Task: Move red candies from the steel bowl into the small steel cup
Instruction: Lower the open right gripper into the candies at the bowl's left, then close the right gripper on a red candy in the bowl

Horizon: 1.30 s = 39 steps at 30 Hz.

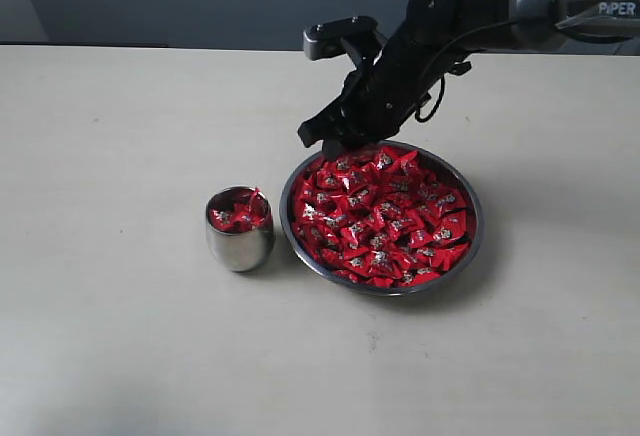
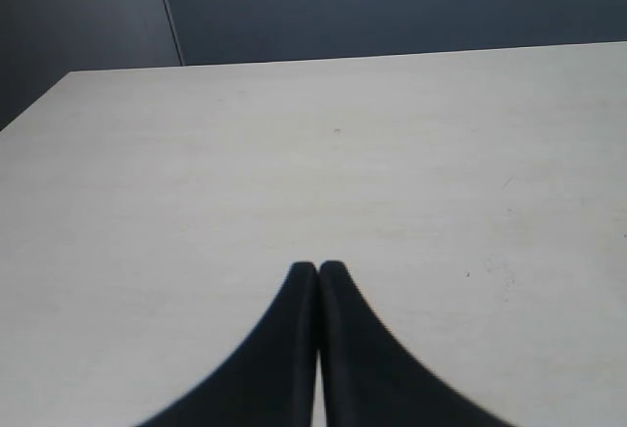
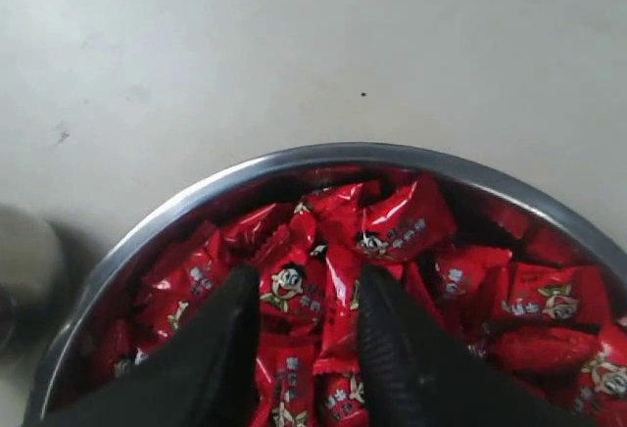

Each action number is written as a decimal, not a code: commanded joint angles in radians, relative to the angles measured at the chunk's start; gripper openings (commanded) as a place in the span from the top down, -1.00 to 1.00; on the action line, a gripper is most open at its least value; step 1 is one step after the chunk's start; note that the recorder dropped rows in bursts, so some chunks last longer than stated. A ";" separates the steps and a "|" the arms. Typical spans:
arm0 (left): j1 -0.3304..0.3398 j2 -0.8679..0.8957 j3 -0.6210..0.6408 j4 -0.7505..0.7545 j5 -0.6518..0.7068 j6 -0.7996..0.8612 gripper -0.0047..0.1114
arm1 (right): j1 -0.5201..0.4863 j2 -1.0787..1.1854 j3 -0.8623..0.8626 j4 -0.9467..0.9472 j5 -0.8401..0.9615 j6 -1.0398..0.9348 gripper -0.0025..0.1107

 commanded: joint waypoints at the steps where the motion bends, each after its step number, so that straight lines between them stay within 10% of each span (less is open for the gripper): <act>1: -0.007 -0.005 0.005 0.002 -0.008 -0.001 0.91 | 0.000 0.039 -0.027 -0.031 0.033 -0.009 0.35; 39: -0.007 -0.005 0.005 0.002 -0.008 -0.001 0.91 | 0.000 0.102 -0.027 -0.070 0.020 -0.005 0.46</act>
